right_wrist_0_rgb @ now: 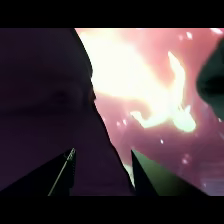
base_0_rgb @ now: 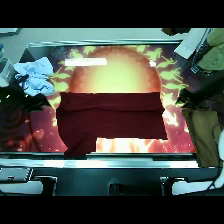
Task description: Fold the clothes and pants, and hang the long-sleeved shirts on hangers.
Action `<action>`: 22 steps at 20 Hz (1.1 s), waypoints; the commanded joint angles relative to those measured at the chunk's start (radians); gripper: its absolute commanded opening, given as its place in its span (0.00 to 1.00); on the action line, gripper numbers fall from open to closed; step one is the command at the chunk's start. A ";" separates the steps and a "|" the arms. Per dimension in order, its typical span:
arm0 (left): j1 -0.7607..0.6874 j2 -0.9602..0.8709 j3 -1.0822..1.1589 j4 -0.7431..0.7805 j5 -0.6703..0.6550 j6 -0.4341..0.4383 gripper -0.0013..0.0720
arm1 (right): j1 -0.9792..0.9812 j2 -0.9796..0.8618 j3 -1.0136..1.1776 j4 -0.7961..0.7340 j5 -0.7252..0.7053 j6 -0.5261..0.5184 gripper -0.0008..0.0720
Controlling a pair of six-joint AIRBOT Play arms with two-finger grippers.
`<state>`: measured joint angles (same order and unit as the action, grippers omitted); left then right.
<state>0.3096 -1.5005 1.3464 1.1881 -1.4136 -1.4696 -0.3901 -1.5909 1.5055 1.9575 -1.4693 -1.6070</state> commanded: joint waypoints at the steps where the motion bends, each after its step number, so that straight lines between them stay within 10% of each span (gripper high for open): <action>1: 0.124 0.226 -0.334 -0.140 0.050 -0.003 0.79 | -0.105 0.164 -0.241 0.140 0.082 -0.096 0.59; 9: 0.108 0.417 -0.846 -0.348 0.153 0.034 0.75 | -0.104 0.304 -0.508 0.188 0.127 -0.109 0.58; 22: -0.061 0.403 -0.923 -0.377 0.386 0.023 0.75 | -0.104 0.352 -0.508 0.238 0.103 -0.106 0.58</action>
<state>0.2626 -1.0958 0.4278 0.8093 -1.1007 -1.4437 -0.4934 -1.2533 0.9981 2.1895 -1.3651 -1.7157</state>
